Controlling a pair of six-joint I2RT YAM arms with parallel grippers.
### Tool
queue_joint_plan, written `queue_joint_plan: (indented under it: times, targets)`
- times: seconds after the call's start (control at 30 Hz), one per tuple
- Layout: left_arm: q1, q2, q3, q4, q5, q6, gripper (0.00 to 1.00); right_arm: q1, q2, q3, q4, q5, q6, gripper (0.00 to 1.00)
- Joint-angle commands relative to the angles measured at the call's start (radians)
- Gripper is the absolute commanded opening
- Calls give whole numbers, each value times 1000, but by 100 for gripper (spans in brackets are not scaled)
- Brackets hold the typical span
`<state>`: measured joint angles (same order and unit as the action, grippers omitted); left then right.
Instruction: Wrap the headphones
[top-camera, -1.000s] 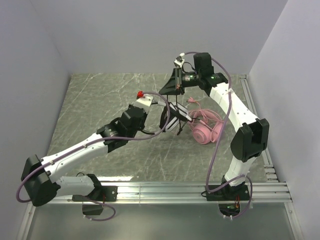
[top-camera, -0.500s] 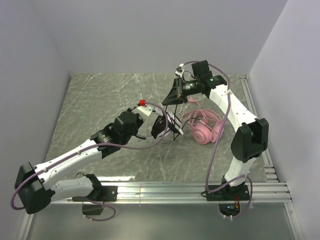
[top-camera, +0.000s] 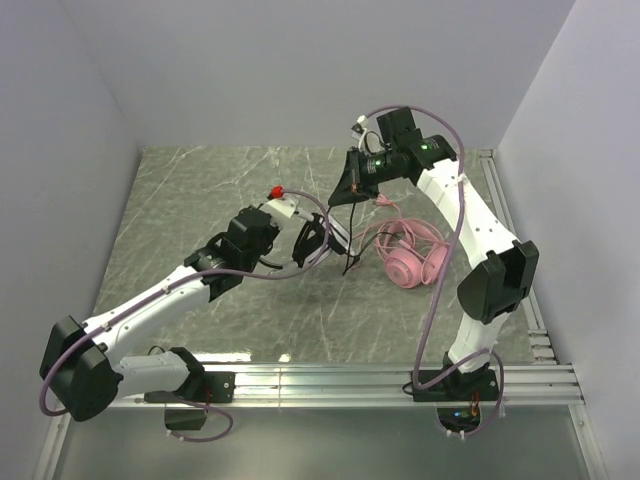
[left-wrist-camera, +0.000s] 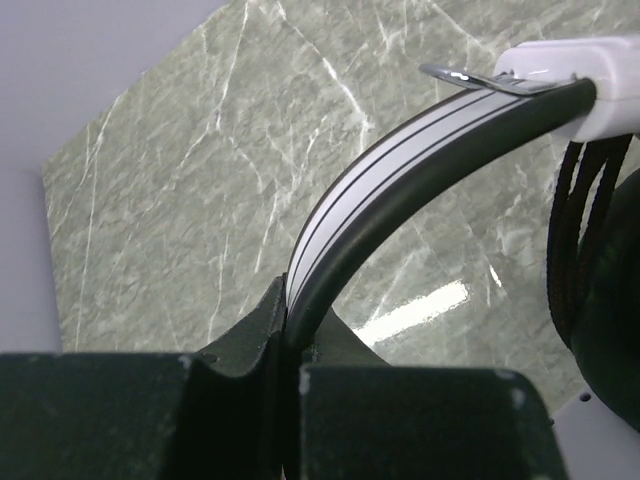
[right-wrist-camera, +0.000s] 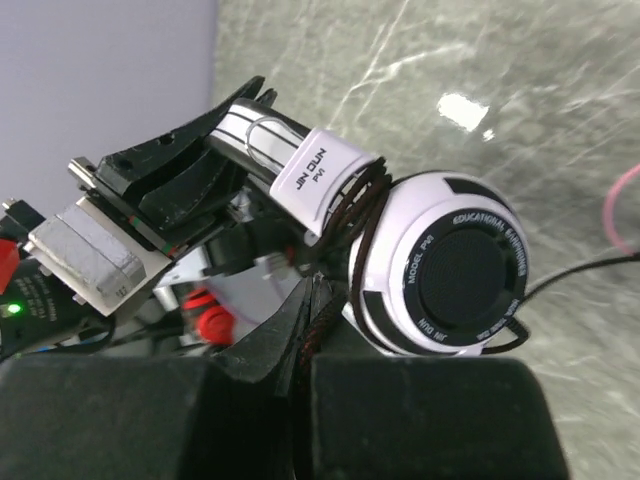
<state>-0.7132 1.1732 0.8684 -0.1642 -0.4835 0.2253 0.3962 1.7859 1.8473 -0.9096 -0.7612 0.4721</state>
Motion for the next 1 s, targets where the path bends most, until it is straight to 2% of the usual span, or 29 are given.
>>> queue_joint_plan:
  times: [0.0,0.13,0.23,0.27,0.4,0.6,0.73,0.87,0.97]
  targets:
    - [-5,-53,11,-70,126,63,0,-28,26,127,-29,213,-98,0]
    - [-5,-95,-17,-90,313,86,0,-49,79,171,-25,168,-113,0]
    - [-5,-87,-3,-116,370,86,0,-79,128,219,-26,99,-102,0]
    - [-5,-89,-3,-120,384,86,0,-86,139,214,3,33,-99,0]
    - [7,-121,-8,-121,476,77,0,-114,158,201,17,-4,-108,0]
    - [81,-175,-14,-63,689,-4,0,-125,133,61,116,-55,-93,0]
    - [126,-123,33,-93,802,-58,0,-135,113,-67,228,-203,-57,0]
    - [155,-81,69,-127,850,-73,0,-164,73,-197,452,-326,34,0]
    - [185,-92,54,-88,910,-101,0,-194,61,-258,556,-395,94,0]
